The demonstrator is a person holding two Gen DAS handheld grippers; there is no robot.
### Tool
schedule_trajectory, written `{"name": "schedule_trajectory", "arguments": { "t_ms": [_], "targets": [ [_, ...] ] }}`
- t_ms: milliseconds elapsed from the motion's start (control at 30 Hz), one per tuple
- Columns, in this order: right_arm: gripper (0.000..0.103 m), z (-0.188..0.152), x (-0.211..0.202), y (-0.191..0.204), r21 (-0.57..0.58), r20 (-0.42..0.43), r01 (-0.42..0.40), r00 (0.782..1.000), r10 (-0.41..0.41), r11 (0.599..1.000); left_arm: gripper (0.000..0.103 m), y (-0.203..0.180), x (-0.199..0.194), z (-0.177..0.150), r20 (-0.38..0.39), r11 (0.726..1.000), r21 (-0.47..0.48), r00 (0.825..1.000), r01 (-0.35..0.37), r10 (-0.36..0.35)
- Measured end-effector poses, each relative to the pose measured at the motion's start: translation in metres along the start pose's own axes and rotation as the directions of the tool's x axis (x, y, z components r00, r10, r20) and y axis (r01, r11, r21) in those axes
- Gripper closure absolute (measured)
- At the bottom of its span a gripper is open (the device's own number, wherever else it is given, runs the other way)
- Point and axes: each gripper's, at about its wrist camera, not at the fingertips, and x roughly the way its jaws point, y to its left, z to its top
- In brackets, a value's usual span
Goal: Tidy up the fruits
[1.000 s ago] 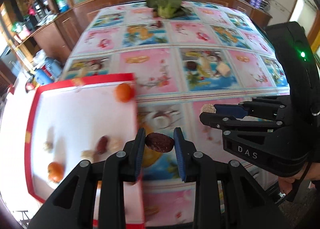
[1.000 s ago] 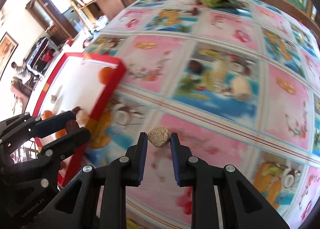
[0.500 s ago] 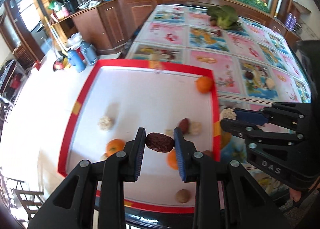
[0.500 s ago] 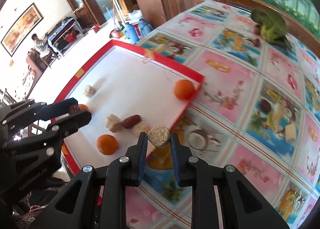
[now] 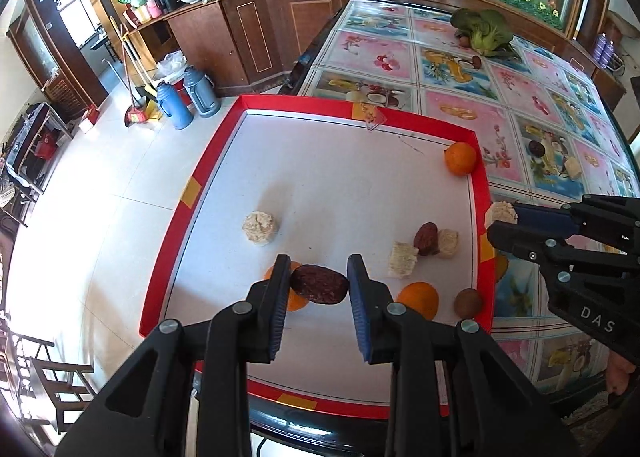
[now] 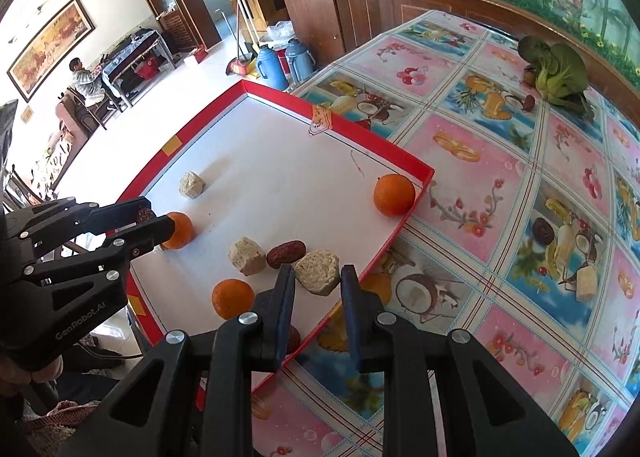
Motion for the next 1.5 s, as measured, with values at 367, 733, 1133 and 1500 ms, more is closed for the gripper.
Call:
{"name": "schedule_trajectory", "arguments": {
  "t_ms": [367, 733, 1133, 1500],
  "targets": [
    [0.081, 0.003, 0.002, 0.010, -0.019, 0.001, -0.006, 1.000, 0.006, 1.000, 0.072, 0.008, 0.002, -0.004, -0.011, 1.000, -0.008, 1.000, -0.017, 0.017],
    [0.081, 0.004, 0.012, 0.034, -0.079, -0.024, -0.018, 1.000, 0.016, 0.997, 0.072, 0.013, 0.008, -0.015, -0.043, 1.000, 0.009, 0.999, -0.030, 0.031],
    [0.081, 0.003, 0.016, 0.034, -0.083, -0.047, 0.007, 0.999, -0.011, 0.996, 0.072, 0.010, 0.015, -0.015, -0.065, 0.998, 0.038, 0.997, -0.048, 0.051],
    [0.081, 0.001, 0.017, 0.034, -0.073, -0.059, 0.015, 0.998, -0.020, 0.997, 0.072, 0.014, 0.020, -0.014, -0.070, 0.996, 0.033, 0.994, -0.078, 0.080]
  ]
}}
